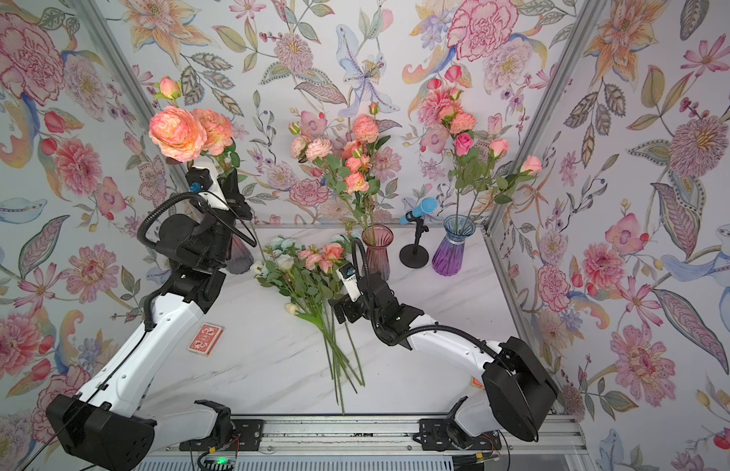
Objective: Place the pink flowers into the vase
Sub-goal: Place the flower in the vase.
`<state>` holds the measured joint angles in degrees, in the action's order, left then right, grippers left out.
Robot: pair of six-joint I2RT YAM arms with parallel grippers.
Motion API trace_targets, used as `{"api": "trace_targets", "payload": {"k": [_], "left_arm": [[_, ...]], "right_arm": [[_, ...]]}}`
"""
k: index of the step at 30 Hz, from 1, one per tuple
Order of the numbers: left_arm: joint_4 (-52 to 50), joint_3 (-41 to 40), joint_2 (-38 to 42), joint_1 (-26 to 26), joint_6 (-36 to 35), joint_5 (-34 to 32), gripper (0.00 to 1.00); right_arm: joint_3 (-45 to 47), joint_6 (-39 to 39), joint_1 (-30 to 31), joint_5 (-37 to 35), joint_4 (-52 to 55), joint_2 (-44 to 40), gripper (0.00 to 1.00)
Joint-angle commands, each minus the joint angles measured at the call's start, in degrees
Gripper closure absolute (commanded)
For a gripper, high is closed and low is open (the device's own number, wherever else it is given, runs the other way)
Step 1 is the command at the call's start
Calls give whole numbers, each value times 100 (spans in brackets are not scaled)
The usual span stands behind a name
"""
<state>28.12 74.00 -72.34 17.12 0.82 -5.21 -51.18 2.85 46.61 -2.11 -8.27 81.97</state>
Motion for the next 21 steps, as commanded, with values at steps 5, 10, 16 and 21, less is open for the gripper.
{"api": "trace_targets", "payload": {"k": [5, 10, 16, 21], "left_arm": [[244, 1018, -203, -47, -1540, -342, 100], [-12, 1557, -493, -48, -1976, -414, 100], [-467, 2205, -994, -196, -1797, -757, 100], [-519, 2412, -1251, -395, -1528, -779, 100]], "right_arm": [[86, 189, -27, 182, -128, -33, 1], [41, 198, -20, 231, -152, 46, 1], [2, 198, -29, 300, -170, 86, 1], [73, 206, -63, 344, -256, 62, 1]]}}
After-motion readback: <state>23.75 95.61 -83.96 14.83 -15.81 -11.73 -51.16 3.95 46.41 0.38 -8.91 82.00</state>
